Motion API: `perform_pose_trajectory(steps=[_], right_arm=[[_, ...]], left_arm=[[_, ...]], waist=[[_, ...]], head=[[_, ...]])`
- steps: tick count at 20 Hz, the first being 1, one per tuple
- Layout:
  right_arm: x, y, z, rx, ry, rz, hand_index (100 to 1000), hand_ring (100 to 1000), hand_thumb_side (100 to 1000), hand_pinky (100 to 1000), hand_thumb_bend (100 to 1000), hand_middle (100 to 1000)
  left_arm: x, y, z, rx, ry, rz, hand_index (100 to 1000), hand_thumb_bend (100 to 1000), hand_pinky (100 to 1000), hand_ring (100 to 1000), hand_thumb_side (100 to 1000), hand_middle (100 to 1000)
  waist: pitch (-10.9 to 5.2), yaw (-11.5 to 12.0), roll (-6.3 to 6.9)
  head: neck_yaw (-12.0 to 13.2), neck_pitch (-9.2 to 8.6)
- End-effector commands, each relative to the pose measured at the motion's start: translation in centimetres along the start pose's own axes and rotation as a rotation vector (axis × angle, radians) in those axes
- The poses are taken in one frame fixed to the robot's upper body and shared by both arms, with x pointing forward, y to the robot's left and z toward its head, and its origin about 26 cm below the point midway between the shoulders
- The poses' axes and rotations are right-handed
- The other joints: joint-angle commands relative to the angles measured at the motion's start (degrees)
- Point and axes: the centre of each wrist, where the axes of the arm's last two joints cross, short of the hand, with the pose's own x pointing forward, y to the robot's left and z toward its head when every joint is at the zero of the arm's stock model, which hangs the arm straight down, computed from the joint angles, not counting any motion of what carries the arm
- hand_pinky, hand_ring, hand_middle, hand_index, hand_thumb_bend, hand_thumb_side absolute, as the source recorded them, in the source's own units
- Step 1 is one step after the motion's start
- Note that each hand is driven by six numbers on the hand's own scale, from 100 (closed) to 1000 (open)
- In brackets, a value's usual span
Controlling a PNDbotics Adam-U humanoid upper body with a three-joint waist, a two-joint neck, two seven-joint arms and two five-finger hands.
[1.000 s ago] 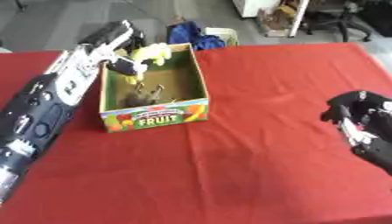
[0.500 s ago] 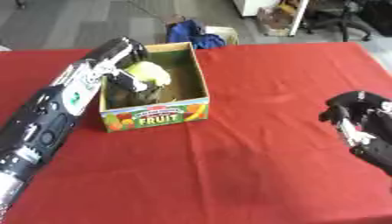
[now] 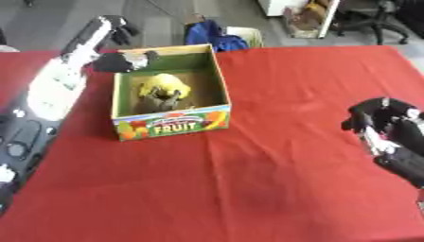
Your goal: Pick up objects on the table and place them in the box.
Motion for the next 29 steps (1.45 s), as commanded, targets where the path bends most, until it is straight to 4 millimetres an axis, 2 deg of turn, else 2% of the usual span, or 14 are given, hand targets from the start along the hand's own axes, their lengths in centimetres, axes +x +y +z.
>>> perform_pose_trajectory(steps=[1, 3, 6, 12, 18, 29], right_arm=[[0.6, -0.9, 0.0, -0.019, -0.009, 0.031, 646, 547, 315, 652, 100, 485], [0.5, -0.9, 0.2, -0.025, -0.004, 0.031, 646, 547, 311, 652, 100, 484], [0.4, -0.9, 0.4, -0.027, 0.002, 0.030, 646, 547, 321, 652, 100, 484], [0.3, -0.7, 0.5, -0.036, -0.001, 0.014, 652, 546, 325, 651, 100, 484], [0.3, -0.7, 0.5, -0.055, -0.004, 0.004, 653, 546, 326, 650, 100, 485], [0.1, -0.5, 0.6, -0.059, 0.007, -0.002, 646, 543, 326, 648, 100, 483]], left_arm=[[2.8, 4.7, 1.9, 0.138, -0.099, 0.128, 694, 467, 678, 612, 367, 607], [3.2, 5.5, 4.0, 0.170, -0.109, 0.190, 689, 455, 674, 606, 361, 602], [3.3, 5.6, 6.7, 0.175, -0.105, 0.243, 688, 441, 673, 603, 371, 598], [2.1, 4.5, 10.8, 0.251, -0.026, 0.349, 668, 425, 650, 577, 383, 569], [0.5, 2.9, 12.8, 0.272, 0.068, 0.397, 666, 424, 647, 571, 418, 562], [-0.6, 2.1, 13.9, 0.273, 0.126, 0.413, 661, 422, 645, 565, 433, 556]], waist=[[-0.82, 0.8, -0.04], [-0.93, 1.6, 0.02], [-0.97, 2.6, 0.00], [-1.25, 3.9, -0.29], [-1.35, 4.3, -0.51], [-1.62, 4.4, -0.46]], head=[[-0.3, 0.44], [-0.2, 0.92], [0.1, 1.32], [1.4, 3.03], [2.0, 4.61], [1.5, 4.80]])
